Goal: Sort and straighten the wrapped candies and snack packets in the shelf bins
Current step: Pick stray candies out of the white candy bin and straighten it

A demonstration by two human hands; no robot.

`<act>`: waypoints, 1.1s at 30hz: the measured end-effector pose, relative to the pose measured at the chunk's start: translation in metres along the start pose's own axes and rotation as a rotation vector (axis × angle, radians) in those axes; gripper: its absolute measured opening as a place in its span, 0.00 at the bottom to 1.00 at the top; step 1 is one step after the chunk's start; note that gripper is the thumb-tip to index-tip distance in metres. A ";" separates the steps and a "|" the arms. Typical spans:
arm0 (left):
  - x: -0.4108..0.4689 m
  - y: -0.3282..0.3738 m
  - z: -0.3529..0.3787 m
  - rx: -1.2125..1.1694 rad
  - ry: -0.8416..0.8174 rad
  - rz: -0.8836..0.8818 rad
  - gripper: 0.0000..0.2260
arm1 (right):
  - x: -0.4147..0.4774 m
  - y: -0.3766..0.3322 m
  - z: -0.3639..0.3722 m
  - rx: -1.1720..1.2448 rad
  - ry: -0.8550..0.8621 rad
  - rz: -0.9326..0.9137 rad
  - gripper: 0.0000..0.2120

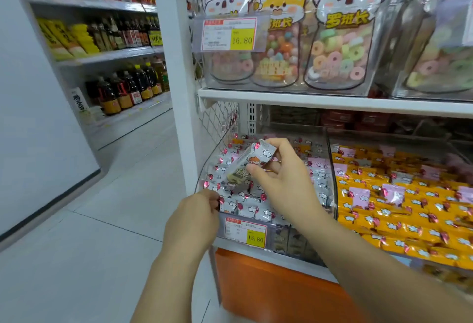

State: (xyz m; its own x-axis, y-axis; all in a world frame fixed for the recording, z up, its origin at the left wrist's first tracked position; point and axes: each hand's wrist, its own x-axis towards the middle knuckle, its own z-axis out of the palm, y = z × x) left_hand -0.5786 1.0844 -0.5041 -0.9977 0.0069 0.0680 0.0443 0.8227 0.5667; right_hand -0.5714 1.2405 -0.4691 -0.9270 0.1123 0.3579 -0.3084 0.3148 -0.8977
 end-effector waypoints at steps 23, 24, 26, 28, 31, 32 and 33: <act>0.000 -0.005 -0.007 -0.305 0.027 0.006 0.12 | 0.037 -0.011 0.024 -0.538 -0.327 -0.133 0.18; 0.001 -0.008 -0.008 -0.256 0.084 0.011 0.11 | 0.038 -0.012 0.023 -0.545 -0.340 -0.137 0.19; 0.003 -0.013 -0.008 -0.166 0.138 -0.011 0.09 | 0.038 -0.013 0.022 -0.549 -0.352 -0.140 0.19; 0.001 -0.014 -0.009 -0.098 0.136 -0.032 0.08 | 0.038 -0.014 0.022 -0.557 -0.349 -0.150 0.18; -0.002 -0.013 -0.008 -0.054 0.135 -0.023 0.12 | 0.034 -0.013 0.025 -0.569 -0.348 -0.177 0.16; -0.003 -0.012 -0.008 -0.032 0.133 -0.018 0.13 | 0.033 -0.013 0.026 -0.585 -0.351 -0.186 0.16; -0.003 -0.012 -0.007 -0.007 0.125 -0.017 0.14 | 0.033 -0.014 0.026 -0.601 -0.354 -0.191 0.16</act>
State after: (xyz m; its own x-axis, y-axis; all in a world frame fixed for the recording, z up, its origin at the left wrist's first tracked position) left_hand -0.5753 1.0709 -0.5052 -0.9840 -0.0780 0.1601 0.0285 0.8183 0.5741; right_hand -0.6033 1.2154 -0.4516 -0.9137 -0.2760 0.2982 -0.3953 0.7737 -0.4951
